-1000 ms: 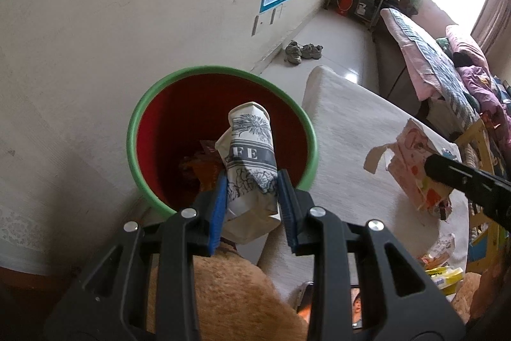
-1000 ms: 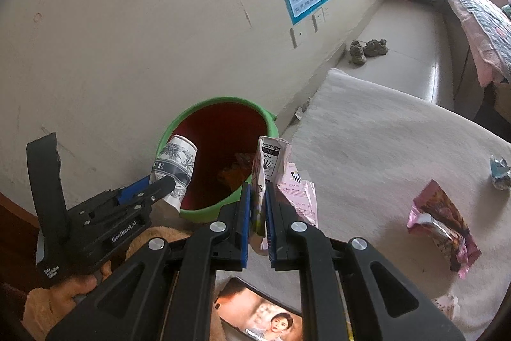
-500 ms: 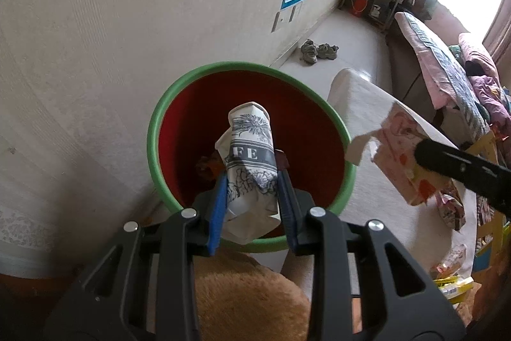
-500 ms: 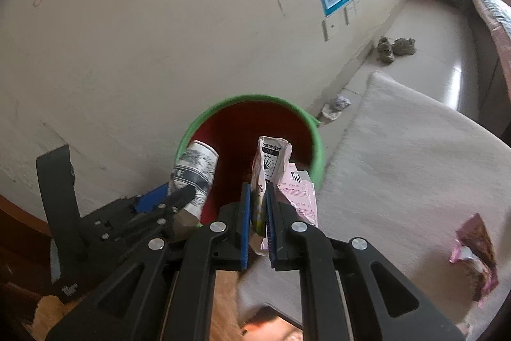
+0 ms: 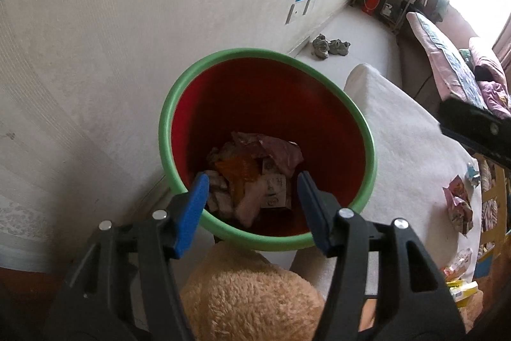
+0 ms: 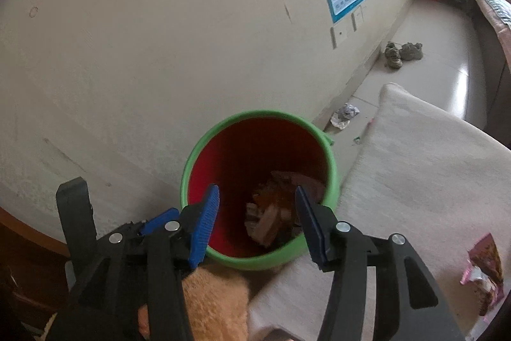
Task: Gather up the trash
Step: 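Open both grippers over the bin to drop the cup and carton, then return to the table and grasp the yellow cardboard strips with the left gripper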
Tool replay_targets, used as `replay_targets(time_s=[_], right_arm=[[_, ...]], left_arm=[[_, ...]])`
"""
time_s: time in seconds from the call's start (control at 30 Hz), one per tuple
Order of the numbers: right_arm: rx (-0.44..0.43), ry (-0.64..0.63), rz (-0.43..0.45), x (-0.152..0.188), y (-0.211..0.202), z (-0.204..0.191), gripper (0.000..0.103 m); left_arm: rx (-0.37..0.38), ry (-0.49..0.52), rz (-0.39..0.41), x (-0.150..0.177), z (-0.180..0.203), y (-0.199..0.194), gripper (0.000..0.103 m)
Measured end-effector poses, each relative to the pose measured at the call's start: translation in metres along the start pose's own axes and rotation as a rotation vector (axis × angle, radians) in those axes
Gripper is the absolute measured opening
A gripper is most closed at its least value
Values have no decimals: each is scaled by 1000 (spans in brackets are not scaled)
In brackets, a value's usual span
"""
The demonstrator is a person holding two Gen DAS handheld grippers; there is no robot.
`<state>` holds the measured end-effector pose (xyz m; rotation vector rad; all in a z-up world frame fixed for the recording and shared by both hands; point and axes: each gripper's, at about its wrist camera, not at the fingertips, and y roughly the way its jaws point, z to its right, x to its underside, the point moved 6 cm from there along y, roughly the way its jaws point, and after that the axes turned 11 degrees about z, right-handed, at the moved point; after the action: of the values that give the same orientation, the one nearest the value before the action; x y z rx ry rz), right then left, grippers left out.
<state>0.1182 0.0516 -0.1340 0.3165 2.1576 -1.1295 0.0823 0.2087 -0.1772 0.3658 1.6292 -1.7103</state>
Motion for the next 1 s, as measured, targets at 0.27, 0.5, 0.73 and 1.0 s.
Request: replay_targets(time_s=[0.27,0.5,0.73,1.0], right_arm=[[180,57,57,19,-88,87,65],[410,232,29,81,-174,191,69],[517,430,3,154,-227,250,69],[479,498,21,168,-234,259,69]], left_arm=[[60,43,9,3,31,-15,60],[232,140,-15,17,101,-27,64],[613,457,-168,81,223,-55,73],[767,970,-272,191,290,-83,74]])
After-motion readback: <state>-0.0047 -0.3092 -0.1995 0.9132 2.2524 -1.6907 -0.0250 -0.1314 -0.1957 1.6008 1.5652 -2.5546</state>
